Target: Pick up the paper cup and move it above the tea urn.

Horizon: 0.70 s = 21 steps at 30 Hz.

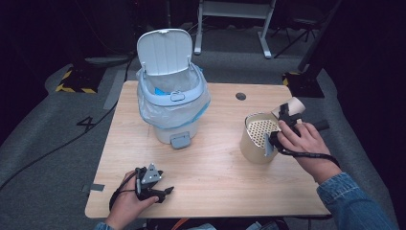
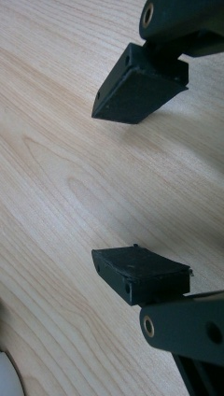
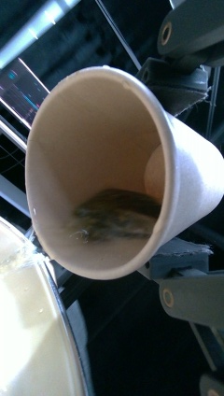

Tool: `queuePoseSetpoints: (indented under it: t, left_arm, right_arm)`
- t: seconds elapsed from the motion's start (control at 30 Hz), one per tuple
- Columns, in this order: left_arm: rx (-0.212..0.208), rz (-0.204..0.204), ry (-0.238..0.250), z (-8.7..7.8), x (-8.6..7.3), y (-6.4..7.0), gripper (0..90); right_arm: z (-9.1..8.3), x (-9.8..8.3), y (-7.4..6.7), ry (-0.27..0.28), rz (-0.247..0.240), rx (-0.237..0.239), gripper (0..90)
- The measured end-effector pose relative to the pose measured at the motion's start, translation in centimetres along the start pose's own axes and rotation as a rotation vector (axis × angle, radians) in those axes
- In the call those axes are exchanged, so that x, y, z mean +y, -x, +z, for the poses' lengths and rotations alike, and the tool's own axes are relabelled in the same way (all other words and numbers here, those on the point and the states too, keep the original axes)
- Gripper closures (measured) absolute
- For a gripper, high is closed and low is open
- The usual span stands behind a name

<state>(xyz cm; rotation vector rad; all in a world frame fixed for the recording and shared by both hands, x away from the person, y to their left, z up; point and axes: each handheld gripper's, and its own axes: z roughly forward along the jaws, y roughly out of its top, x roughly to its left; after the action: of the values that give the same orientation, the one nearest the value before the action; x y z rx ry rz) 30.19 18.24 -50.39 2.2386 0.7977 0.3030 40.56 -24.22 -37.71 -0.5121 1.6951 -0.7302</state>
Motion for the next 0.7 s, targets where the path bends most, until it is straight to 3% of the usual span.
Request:
queuePoseSetpoints:
  t: [0.03, 0.17, 0.37, 0.43, 0.53, 0.63, 0.67, 0.7]
  left_arm:
    - [0.0, 0.0, 0.0, 0.0, 0.0, 0.0, 28.2]
    - [0.0, 0.0, 0.0, 0.0, 0.0, 0.0, 28.2]
    - [0.0, 0.001, 0.0, 0.0, 0.0, 0.0, 28.2]
    - [0.0, 0.0, 0.0, 0.0, 0.0, 0.0, 28.2]
    - [0.0, 0.0, 0.0, 0.0, 0.0, 0.0, 28.2]
    - [-0.001, 0.0, 0.0, 0.0, 0.0, 0.0, 28.1]
    - [-0.001, -0.001, 0.0, 0.0, 0.0, 0.0, 28.2]
    - [0.0, -0.001, 0.001, 0.0, 0.0, 0.0, 28.1]
  right_arm:
    - [0.0, 0.0, 0.0, 0.0, 0.0, 0.0, 36.9]
    - [-0.1, 0.3, -0.1, -0.026, -0.125, -0.051, 36.8]
    - [-0.2, 0.0, 0.1, -0.02, -0.115, -0.07, 36.6]
    - [-0.2, -0.2, 0.1, -0.002, -0.077, -0.06, 36.4]
    - [0.1, -0.8, 0.2, 0.029, 0.021, -0.043, 35.9]
    - [0.1, -1.1, 0.2, 0.032, 0.061, -0.04, 35.6]
    - [0.1, -1.2, 0.2, 0.045, 0.104, -0.031, 35.3]
    - [0.1, -1.5, 0.4, 0.072, 0.178, -0.011, 35.1]
